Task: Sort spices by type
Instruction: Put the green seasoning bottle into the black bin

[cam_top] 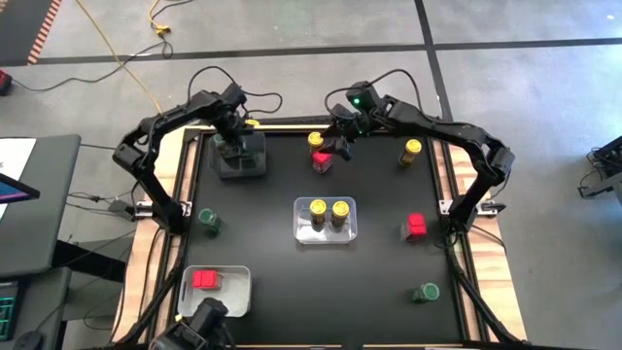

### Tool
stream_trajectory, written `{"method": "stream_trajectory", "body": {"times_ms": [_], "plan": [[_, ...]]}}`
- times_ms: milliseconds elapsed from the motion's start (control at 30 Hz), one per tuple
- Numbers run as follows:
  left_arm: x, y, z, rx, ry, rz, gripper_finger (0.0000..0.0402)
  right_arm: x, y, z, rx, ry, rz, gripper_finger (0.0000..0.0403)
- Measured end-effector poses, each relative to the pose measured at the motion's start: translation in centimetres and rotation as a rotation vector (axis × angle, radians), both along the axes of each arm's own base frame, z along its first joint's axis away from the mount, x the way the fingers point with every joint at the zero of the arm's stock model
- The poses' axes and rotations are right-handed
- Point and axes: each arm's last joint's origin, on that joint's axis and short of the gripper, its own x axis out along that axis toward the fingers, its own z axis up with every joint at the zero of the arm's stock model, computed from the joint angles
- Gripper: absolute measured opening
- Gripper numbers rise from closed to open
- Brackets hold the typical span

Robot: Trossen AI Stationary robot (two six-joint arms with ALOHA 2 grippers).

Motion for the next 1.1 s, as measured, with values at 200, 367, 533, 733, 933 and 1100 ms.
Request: {"method": "stream_trajectory", "body": {"times_ms": [200, 367, 533, 733, 933, 1100], "plan": [[0.1, 0.4, -0.4, -0.015, 0.01, -0.01, 0.0198, 0.2, -0.1, 0.3, -0.008, -0.035, -0.009, 0.0347], [0.8, 1.5, -1.2, -0.054, 0.036, 0.003, 0.0199, 0.2, -0.1, 0.3, -0.003, -0.029, -0.011, 0.0347], [1.1, 2.1, -0.9, -0.06, 0.046, -0.007, 0.0199, 0.3, 0.1, 0.3, 0.011, -0.027, -0.014, 0.0347], [1.2, 2.3, -0.6, -0.037, 0.048, -0.058, 0.0199, 0.3, 0.0, 0.2, -0.001, -0.02, -0.032, 0.0347], [1.1, 2.1, -0.6, -0.052, 0.061, -0.058, 0.0199, 0.3, 0.0, 0.2, -0.002, -0.02, -0.034, 0.0347], [1.1, 2.1, -0.6, -0.044, 0.076, -0.06, 0.02, 0.3, 0.0, 0.2, -0.002, -0.02, -0.035, 0.0347]]}}
